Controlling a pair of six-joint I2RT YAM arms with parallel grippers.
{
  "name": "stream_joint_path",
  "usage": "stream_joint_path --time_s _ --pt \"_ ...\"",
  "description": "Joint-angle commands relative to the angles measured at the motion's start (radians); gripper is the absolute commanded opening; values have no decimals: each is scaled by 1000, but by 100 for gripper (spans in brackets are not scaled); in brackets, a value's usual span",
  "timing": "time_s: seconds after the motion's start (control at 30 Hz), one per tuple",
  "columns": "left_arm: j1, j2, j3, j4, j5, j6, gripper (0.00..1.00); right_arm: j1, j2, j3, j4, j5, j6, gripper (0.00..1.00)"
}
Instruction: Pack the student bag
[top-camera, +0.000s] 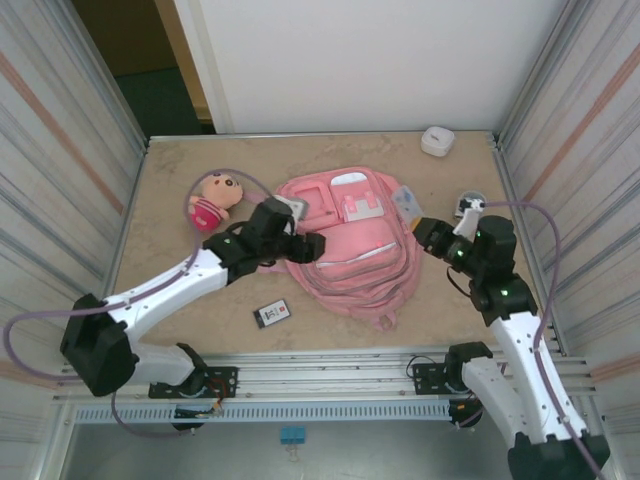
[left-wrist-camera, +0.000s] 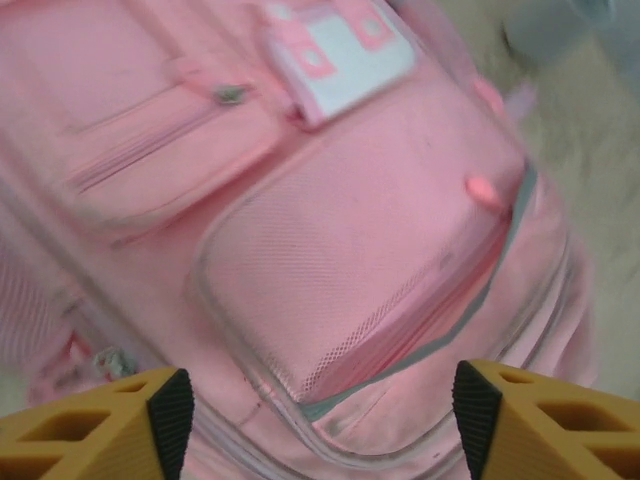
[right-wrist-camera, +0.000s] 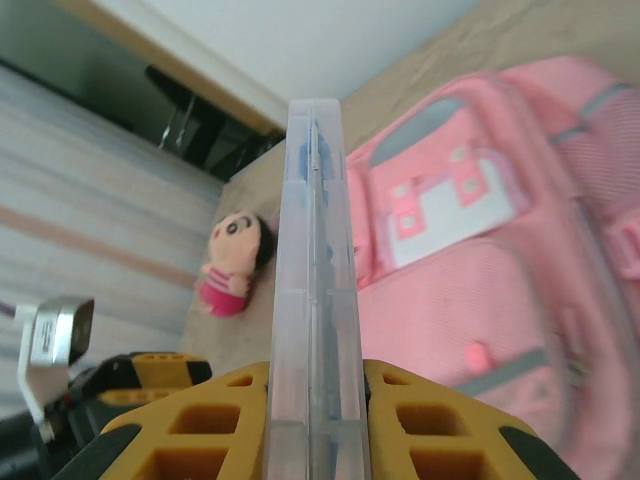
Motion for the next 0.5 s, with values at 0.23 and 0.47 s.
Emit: stream_joint_path --time_s 0.23,0.47 --pt "-196 264 151 64 -56 819 88 -70 -73 -18 -202 -19 -31 21" --pt "-199 371 187 134 -112 822 82 -72 -89 -15 -228 -1 -47 21"
